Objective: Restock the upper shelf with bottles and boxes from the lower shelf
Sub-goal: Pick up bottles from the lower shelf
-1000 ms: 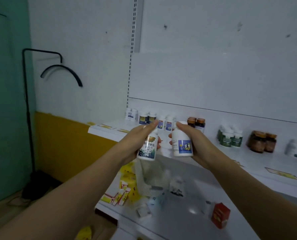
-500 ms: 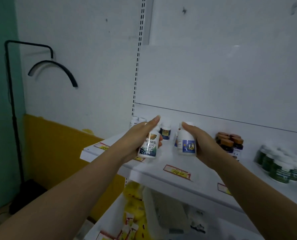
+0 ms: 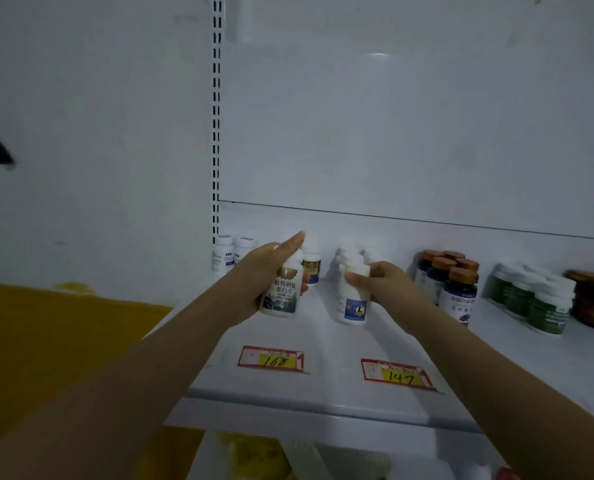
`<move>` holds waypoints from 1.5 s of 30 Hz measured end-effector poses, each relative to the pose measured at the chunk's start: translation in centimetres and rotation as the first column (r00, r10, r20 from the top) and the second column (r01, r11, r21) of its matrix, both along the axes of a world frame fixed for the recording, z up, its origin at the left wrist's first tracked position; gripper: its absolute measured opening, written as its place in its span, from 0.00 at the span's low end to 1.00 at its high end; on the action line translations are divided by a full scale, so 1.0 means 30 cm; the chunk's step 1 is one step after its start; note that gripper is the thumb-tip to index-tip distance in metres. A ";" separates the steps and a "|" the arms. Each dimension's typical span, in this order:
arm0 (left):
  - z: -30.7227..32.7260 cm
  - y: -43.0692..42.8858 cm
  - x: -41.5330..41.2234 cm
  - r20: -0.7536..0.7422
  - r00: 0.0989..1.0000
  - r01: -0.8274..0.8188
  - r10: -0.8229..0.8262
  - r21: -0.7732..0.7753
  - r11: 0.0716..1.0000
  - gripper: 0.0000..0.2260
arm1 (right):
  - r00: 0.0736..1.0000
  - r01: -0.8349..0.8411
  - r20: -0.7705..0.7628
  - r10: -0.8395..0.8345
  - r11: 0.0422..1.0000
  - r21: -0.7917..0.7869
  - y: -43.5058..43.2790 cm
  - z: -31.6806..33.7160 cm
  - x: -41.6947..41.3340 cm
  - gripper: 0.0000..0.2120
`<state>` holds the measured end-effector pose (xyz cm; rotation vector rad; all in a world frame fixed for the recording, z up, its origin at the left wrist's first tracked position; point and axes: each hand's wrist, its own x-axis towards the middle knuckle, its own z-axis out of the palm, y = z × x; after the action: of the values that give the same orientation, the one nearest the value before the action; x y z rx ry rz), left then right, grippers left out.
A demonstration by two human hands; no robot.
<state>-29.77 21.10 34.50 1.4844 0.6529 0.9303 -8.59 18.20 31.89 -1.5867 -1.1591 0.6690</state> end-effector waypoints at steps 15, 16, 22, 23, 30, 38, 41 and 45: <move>-0.057 0.154 0.022 -0.024 0.996 0.085 -0.085 -0.004 0.996 0.19 | 0.950 0.171 0.256 -0.177 0.984 0.046 0.081 -0.011 0.012 0.19; -0.060 0.157 0.022 -0.025 0.996 0.087 -0.087 -0.002 0.996 0.19 | 0.948 0.175 0.263 -0.182 0.983 0.049 0.082 -0.011 0.012 0.20; -0.066 0.155 0.021 -0.038 0.995 0.094 -0.094 -0.008 0.996 0.20 | 0.932 0.193 0.304 -0.199 0.980 0.048 0.073 -0.012 0.002 0.23; -0.067 0.154 0.021 -0.047 0.994 0.100 -0.100 -0.008 0.995 0.20 | 0.931 0.193 0.307 -0.196 0.980 0.041 0.068 -0.009 0.000 0.25; -0.042 0.106 0.039 -0.003 0.993 0.120 -0.120 -0.009 0.993 0.19 | 0.785 0.228 0.612 -0.093 0.962 -0.147 -0.029 0.028 0.016 0.27; -0.051 -0.035 0.178 0.008 0.967 0.253 -0.253 -0.047 0.966 0.16 | 0.593 0.289 0.787 0.171 0.867 -0.405 -0.280 0.100 0.088 0.25; -0.051 -0.103 0.256 0.021 0.950 0.314 -0.313 -0.063 0.947 0.18 | 0.551 0.343 0.813 0.186 0.838 -0.424 -0.396 0.142 0.132 0.24; -0.046 -0.249 0.388 0.031 0.923 0.385 -0.384 -0.086 0.919 0.16 | 0.546 0.405 0.819 0.177 0.800 -0.443 -0.567 0.148 0.245 0.25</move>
<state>-18.13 13.61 33.12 1.4556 0.3665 0.5975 -1.23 1.18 36.33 -2.6985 -1.5764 0.0983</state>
